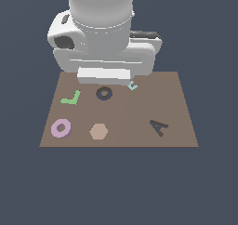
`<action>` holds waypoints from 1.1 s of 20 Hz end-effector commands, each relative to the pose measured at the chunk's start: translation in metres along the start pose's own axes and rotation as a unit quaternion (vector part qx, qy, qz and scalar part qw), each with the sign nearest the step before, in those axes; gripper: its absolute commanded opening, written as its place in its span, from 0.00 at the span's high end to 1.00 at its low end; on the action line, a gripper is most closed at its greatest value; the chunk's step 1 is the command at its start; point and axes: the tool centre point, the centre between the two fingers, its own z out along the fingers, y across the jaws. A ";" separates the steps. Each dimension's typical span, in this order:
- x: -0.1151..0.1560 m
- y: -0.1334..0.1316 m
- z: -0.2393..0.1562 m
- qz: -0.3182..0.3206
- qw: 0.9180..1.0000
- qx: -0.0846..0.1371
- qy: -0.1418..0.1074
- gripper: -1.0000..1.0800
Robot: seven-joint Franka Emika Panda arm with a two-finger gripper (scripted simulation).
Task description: Insert a designated object into the corresponding slot on a board.
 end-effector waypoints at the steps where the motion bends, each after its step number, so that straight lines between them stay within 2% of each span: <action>1: 0.000 0.000 0.000 0.000 1.000 0.000 0.000 0.04; 7: 0.006 0.004 0.004 0.015 1.000 0.000 0.000 0.04; 14: 0.028 0.021 0.020 0.069 0.998 0.002 0.001 0.04; 18: 0.046 0.038 0.034 0.118 0.993 0.003 0.002 0.04; 22: 0.066 0.062 0.051 0.179 0.984 0.006 0.003 0.04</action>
